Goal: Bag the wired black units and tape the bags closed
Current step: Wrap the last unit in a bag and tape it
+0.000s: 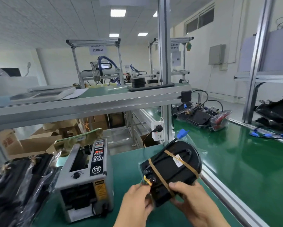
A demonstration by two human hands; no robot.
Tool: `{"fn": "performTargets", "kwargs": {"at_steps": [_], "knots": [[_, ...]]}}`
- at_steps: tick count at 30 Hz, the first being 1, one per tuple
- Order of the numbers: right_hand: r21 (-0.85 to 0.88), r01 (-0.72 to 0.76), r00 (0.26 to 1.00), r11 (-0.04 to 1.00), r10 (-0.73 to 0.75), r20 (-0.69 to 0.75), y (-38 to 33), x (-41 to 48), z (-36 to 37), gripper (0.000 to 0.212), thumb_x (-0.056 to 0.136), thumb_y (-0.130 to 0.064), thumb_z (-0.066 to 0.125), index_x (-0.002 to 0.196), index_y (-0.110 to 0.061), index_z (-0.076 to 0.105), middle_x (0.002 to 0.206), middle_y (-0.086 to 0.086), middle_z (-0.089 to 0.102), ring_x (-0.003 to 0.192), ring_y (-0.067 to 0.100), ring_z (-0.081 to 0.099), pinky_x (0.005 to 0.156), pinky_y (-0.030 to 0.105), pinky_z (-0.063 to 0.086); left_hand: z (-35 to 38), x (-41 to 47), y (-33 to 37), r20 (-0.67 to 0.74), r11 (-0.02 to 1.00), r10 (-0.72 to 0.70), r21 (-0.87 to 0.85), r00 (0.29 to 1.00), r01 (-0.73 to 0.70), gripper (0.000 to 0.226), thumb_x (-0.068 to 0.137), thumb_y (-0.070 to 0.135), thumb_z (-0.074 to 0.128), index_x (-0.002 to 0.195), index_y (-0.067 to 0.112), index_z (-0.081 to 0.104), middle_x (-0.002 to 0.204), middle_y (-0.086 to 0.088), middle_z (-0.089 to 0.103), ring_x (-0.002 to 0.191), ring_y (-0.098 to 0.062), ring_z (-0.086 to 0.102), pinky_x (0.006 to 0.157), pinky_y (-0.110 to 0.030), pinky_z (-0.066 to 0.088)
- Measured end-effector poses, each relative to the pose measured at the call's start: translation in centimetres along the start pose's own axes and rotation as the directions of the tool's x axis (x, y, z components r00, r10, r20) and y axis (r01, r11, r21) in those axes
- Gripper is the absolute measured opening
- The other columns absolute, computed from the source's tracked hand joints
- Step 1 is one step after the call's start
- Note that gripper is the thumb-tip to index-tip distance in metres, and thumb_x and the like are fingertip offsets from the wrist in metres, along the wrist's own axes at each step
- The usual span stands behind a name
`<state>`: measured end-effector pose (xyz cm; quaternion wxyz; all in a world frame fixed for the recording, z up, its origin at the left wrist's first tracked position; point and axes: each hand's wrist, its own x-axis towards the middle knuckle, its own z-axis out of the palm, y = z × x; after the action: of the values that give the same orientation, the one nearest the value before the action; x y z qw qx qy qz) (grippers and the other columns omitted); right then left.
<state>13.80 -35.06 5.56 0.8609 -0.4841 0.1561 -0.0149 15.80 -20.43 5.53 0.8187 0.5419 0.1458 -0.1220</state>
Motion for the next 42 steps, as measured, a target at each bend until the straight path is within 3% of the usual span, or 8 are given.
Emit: {"fn": "performTargets", "kwargs": {"at_steps": [5,9,16,20,26,32,38,42], "knots": [[0.112,-0.037,0.993,0.993,0.024,0.113,2.3,-7.3,1.3,0.072,0.04,-0.001,0.075,0.112,-0.001,0.065,0.102,0.021,0.072,0.087,0.034,0.062,0.079,0.045,0.047,-5.7,-7.6,-0.6,-0.002,0.999,0.034,0.042,0.999,-0.034,0.024,0.089,-0.02,0.045,0.091,-0.006,0.065,0.085,-0.025,0.062,0.091,-0.039,0.058,0.095,-0.054,0.05],[0.195,-0.045,0.983,0.98,0.009,0.186,4.1,-11.1,2.6,0.069,0.043,-0.001,0.076,0.111,0.004,0.066,0.107,0.027,0.072,0.091,0.042,0.071,0.091,0.047,0.05,-8.5,-12.6,-0.5,-0.023,0.998,0.02,-0.053,1.0,-0.021,0.007,0.092,-0.002,0.058,0.098,-0.003,0.061,0.077,-0.02,0.07,0.078,-0.035,0.069,0.077,-0.041,0.051],[-0.117,0.057,0.881,0.992,0.005,0.472,5.8,-13.9,2.2,0.07,0.05,0.009,0.073,0.119,-0.002,0.066,0.113,0.021,0.072,0.106,0.034,0.07,0.08,0.036,0.06,-15.2,-16.9,0.6,-0.219,0.954,0.261,0.21,0.94,-0.216,0.013,0.097,0.014,0.058,0.103,0.006,0.067,0.079,-0.005,0.077,0.076,-0.023,0.073,0.071,-0.038,0.054],[-0.342,0.228,0.815,0.912,0.014,0.579,6.0,-14.2,2.7,0.067,0.048,-0.004,0.082,0.114,-0.009,0.072,0.109,0.016,0.074,0.104,0.028,0.071,0.079,0.027,0.055,-16.2,-19.0,2.9,-0.075,0.75,0.598,0.402,0.798,-0.525,0.021,0.079,0.039,0.078,0.096,0.029,0.07,0.094,0.0,0.076,0.083,-0.012,0.072,0.075,-0.03,0.054],[-0.527,0.361,0.748,0.769,0.098,0.656,5.7,-15.5,4.7,0.063,0.068,-0.009,0.073,0.126,-0.03,0.063,0.094,-0.005,0.073,0.087,0.01,0.068,0.075,0.017,0.049,-15.8,-20.6,4.8,0.192,0.375,0.782,0.615,0.593,-0.693,0.053,0.062,0.056,0.073,0.113,0.055,0.058,0.115,0.018,0.066,0.109,-0.003,0.062,0.089,-0.026,0.046],[-0.577,0.366,0.73,0.73,0.159,0.664,5.7,-15.7,5.1,0.07,0.072,-0.001,0.069,0.136,-0.029,0.055,0.112,0.012,0.072,0.095,0.022,0.068,0.081,0.027,0.049,-15.1,-20.8,6.8,0.472,-0.063,0.725,0.77,0.502,-0.635,0.053,0.078,0.022,0.081,0.12,0.046,0.059,0.121,0.032,0.052,0.124,0.002,0.045,0.095,-0.019,0.036],[-0.594,0.375,0.717,0.711,0.183,0.672,6.1,-15.1,5.1,0.076,0.07,-0.008,0.072,0.14,-0.03,0.05,0.118,0.019,0.068,0.106,0.048,0.061,0.09,0.049,0.047,-15.1,-20.5,7.9,0.516,-0.054,0.608,0.785,0.604,-0.617,0.013,0.085,0.028,0.073,0.084,0.04,0.069,0.091,0.019,0.061,0.097,-0.008,0.056,0.081,-0.022,0.039],[-0.611,0.398,0.706,0.684,0.197,0.681,6.2,-14.8,5.1,0.073,0.07,-0.011,0.071,0.137,-0.032,0.053,0.117,0.009,0.071,0.105,0.03,0.067,0.092,0.043,0.049,-14.6,-20.1,7.8,0.422,0.076,0.642,0.796,0.64,-0.601,0.009,0.086,0.032,0.065,0.082,0.039,0.063,0.093,0.018,0.06,0.088,-0.002,0.057,0.073,-0.021,0.04]]}}
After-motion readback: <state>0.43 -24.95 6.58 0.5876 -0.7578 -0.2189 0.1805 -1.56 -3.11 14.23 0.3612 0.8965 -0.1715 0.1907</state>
